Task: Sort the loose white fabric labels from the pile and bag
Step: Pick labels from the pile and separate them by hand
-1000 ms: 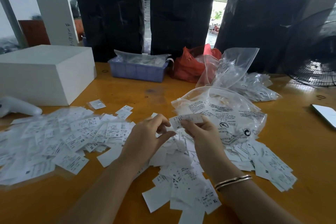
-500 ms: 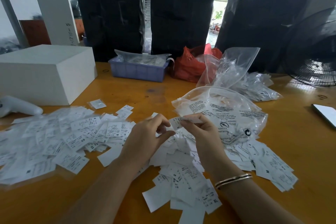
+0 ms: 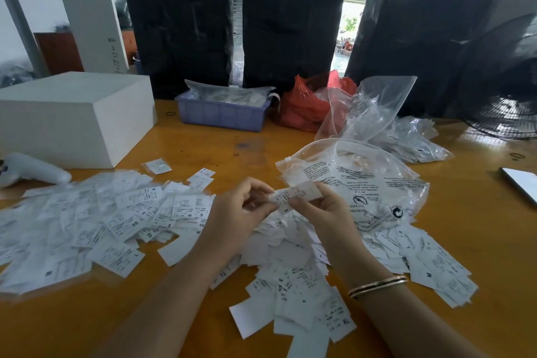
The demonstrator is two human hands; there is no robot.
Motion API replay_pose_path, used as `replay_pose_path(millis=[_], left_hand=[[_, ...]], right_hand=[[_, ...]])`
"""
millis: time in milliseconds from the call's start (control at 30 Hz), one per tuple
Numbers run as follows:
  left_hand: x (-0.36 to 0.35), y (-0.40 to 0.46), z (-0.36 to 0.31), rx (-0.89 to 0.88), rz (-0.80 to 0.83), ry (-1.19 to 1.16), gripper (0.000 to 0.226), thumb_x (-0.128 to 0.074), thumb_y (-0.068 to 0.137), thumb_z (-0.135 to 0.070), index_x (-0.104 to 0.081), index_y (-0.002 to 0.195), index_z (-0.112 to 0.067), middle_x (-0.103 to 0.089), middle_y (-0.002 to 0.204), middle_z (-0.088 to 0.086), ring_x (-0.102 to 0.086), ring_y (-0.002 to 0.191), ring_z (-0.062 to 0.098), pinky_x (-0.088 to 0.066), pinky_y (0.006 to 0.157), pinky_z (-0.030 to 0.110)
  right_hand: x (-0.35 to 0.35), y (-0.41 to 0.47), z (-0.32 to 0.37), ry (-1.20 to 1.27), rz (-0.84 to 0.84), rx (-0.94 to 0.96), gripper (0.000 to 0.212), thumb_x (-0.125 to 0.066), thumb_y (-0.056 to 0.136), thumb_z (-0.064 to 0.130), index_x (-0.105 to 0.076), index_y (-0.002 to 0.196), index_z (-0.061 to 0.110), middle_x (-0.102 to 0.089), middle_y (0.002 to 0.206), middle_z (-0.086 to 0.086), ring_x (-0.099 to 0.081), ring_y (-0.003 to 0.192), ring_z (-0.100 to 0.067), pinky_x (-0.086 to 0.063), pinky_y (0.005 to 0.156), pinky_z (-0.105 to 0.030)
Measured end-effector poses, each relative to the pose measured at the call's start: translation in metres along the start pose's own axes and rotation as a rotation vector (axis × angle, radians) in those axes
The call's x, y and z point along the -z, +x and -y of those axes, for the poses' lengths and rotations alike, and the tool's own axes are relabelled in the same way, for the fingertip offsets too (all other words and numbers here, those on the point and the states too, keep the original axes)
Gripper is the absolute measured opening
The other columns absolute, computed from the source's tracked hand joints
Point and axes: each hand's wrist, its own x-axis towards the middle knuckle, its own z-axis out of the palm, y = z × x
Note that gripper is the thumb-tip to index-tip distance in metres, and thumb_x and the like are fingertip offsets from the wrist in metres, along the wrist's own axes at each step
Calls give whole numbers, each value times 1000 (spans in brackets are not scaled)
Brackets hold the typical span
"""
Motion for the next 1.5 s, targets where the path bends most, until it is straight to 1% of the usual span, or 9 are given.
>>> replay_pose_path(millis=[133, 300, 500, 667, 767, 933, 1133, 1367, 1500], left_hand=[[-1, 0, -1, 38, 37, -27, 23, -76, 76, -27, -58, 85, -40, -66, 76, -19, -62, 77, -3, -50, 65, 9], [-3, 0, -4, 71, 90, -85, 26, -68, 68, -45, -58, 91, -38, -67, 78, -20, -65, 71, 4, -54, 64, 16], [0, 2, -1, 110, 58, -194, 26, -75, 78, -20, -62, 94, -34, -71, 80, -14, -67, 77, 2, -51, 72, 13], [1, 2, -4, 98, 15, -231, 27, -72, 70, -36, -63, 94, -31, -73, 83, -14, -69, 80, 3, -50, 69, 11], [0, 2, -5, 98, 2, -236, 27, -72, 69, -37, -63, 93, -30, -73, 82, -16, -69, 79, 0, -48, 65, 7], [0, 2, -6, 84, -6, -245, 27, -71, 68, -38, -63, 93, -29, -74, 82, -15, -69, 78, 2, -49, 65, 9], [1, 2, -5, 73, 3, -262, 25, -69, 69, -38, -64, 92, -29, -73, 83, -16, -69, 78, 2, -49, 65, 9], [1, 2, -2, 67, 5, -262, 26, -69, 69, -41, -65, 92, -28, -73, 83, -13, -69, 78, 5, -51, 65, 12], [0, 2, 1, 68, 38, -164, 15, -71, 77, -30, -63, 89, -34, -71, 81, -19, -68, 77, 1, -50, 62, 10]], right_hand=[[0, 1, 0, -43, -1, -10, 11, -67, 84, 6, -68, 86, 17, -72, 75, 3, -67, 70, -7, -50, 62, -15], [-3, 1, -1, -26, -48, -18, 13, -68, 83, 7, -68, 86, 20, -73, 77, 3, -67, 70, -6, -50, 60, -14], [-1, 3, -1, 53, -187, -28, 10, -69, 83, 9, -68, 92, 14, -73, 79, 0, -67, 68, -9, -49, 59, -14], [0, -3, 5, 180, -198, -12, 13, -68, 83, 8, -65, 96, 9, -74, 83, -3, -71, 76, -17, -53, 64, -19], [-1, -5, 8, 170, -201, 21, 16, -69, 82, 9, -65, 97, 10, -74, 88, -3, -71, 81, -17, -54, 65, -18], [-4, -7, 4, 32, -181, 50, 13, -70, 82, 13, -65, 94, 16, -74, 85, 4, -71, 79, -11, -55, 65, -19], [-2, -4, -1, -181, -126, 112, 13, -71, 82, 14, -62, 84, 23, -70, 72, 11, -62, 60, -3, -48, 53, -16], [1, -2, -4, -403, -64, 167, 20, -69, 84, 16, -57, 80, 32, -66, 74, 25, -61, 66, 0, -49, 54, -16], [-5, -5, -8, -491, 91, 179, 10, -60, 91, 22, -58, 88, 31, -63, 73, 17, -54, 59, 3, -39, 51, -12]])
